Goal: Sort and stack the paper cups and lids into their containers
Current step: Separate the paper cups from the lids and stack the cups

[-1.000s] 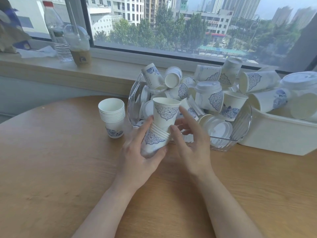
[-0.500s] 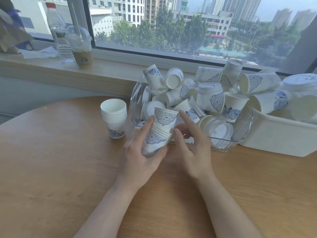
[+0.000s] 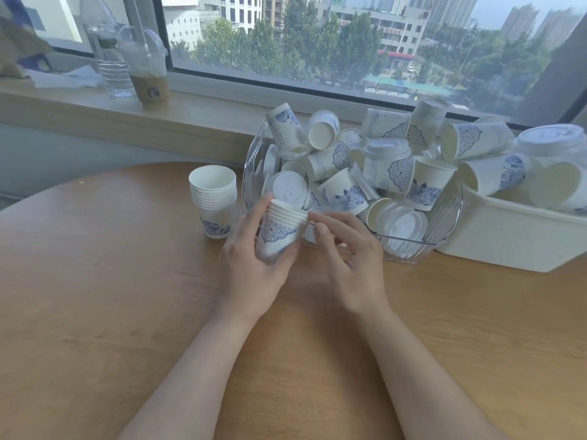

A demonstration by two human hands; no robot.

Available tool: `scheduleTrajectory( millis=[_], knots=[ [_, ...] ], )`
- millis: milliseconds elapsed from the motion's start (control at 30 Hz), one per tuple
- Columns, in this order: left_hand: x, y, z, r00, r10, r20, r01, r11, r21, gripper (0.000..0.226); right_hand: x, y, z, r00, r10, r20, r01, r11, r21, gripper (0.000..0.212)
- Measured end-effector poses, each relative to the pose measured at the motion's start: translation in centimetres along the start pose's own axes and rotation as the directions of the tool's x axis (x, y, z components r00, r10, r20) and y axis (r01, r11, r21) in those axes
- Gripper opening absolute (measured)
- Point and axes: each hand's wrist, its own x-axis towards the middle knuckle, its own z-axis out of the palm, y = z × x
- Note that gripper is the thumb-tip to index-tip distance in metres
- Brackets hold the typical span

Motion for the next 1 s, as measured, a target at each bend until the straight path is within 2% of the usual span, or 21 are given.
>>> scheduleTrajectory(
  millis=[167, 300, 433, 600, 733, 867, 933, 1000],
  knots=[
    [0.1, 0.0, -0.3, 0.998, -0.046, -0.038, 0.046, 0.999, -0.023, 0.077, 5.0, -0.2, -0.1, 0.996, -0.062, -0.071, 0.049, 0.984, -0.173, 0.026],
    [0.0, 0.1, -0.3, 0.998, -0.048, -0.051, 0.046, 0.998, -0.037, 0.08, 11.1, -0.1, -0.3, 0.995, -0.07, -0.077, 0.038, 0.933, -0.358, 0.043],
    [0.2, -0.1, -0.2, 0.997, -0.057, -0.056, 0.053, 0.996, -0.07, 0.081, 15.6, 0.2, 0.2, 0.994, -0.107, -0.005, 0.09, 0.858, -0.505, 0.05],
    [0.2, -0.1, -0.2, 0.998, -0.053, -0.038, 0.05, 0.996, -0.078, 0.081, 18.8, 1.3, 1.2, 0.994, 0.009, 0.105, 0.059, 0.777, -0.627, 0.066],
    [0.2, 0.2, -0.4, 0.998, -0.054, -0.028, 0.052, 0.996, -0.07, 0.081, 19.3, 2.1, 1.8, 0.993, 0.018, 0.113, 0.058, 0.772, -0.632, 0.061],
    [0.1, 0.4, -0.5, 0.998, -0.055, -0.037, 0.052, 0.996, -0.075, 0.081, 18.9, 1.7, 1.7, 1.0, -0.006, 0.03, 0.023, 0.793, -0.609, 0.051],
    [0.2, 0.5, -0.4, 0.998, -0.056, -0.043, 0.052, 0.996, -0.075, 0.082, 18.3, 0.8, 1.0, 0.998, -0.03, -0.06, -0.005, 0.861, -0.508, 0.048],
    [0.2, 0.5, -0.4, 0.997, -0.065, -0.041, 0.062, 0.995, -0.075, 0.082, 16.9, -0.4, 0.1, 0.989, -0.03, -0.142, -0.015, 0.953, -0.303, 0.047]
  ],
)
